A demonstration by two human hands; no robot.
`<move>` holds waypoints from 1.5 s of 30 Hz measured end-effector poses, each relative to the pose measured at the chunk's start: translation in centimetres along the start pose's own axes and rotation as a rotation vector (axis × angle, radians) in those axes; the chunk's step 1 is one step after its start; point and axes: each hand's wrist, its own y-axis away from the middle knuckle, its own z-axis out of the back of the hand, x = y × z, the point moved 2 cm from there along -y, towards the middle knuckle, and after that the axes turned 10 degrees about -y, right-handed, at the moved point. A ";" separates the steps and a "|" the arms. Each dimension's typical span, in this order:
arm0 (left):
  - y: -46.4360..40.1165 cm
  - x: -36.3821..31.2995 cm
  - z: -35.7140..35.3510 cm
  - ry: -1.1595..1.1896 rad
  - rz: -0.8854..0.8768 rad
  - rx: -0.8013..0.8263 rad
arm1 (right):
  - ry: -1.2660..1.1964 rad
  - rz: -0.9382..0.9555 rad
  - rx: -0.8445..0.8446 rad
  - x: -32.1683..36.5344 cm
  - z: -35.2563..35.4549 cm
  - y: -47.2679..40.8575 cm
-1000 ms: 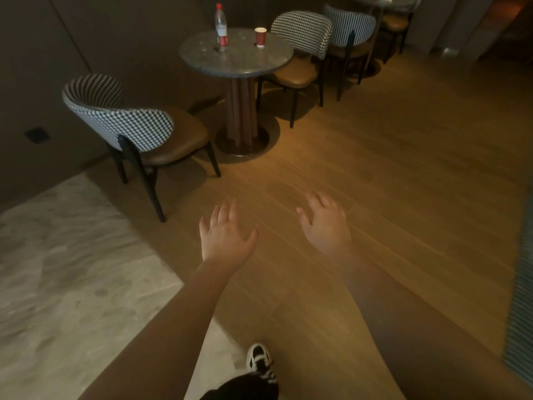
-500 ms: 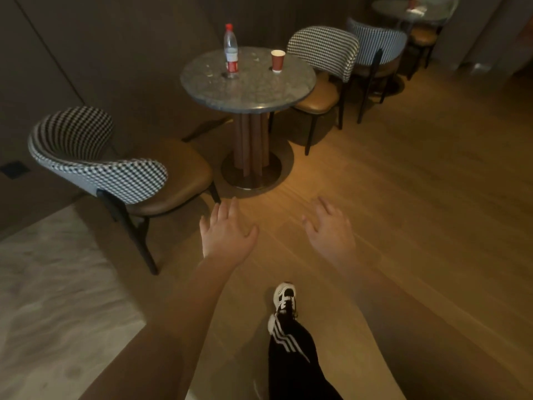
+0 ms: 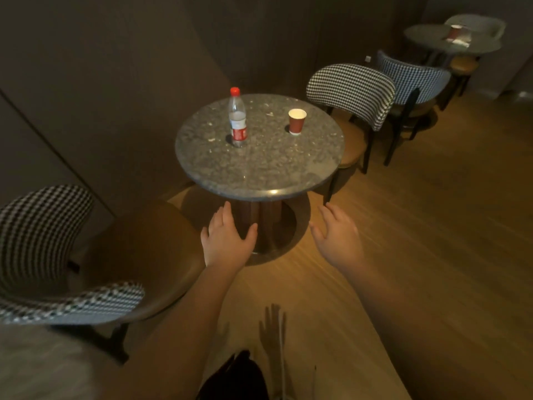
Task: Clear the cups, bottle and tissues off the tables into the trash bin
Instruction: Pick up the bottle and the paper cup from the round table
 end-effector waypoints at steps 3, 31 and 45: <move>-7.7 -0.1 -0.7 0.048 0.006 -0.059 | 0.001 0.015 -0.007 -0.6 -1.7 -7.2; -54.6 -1.2 -12.9 0.548 0.141 -0.142 | -0.346 -0.365 -0.066 -7.2 -14.2 -58.2; -54.1 -14.2 -14.4 0.628 -0.283 0.067 | -0.441 -0.473 -0.512 -10.2 -7.1 -47.7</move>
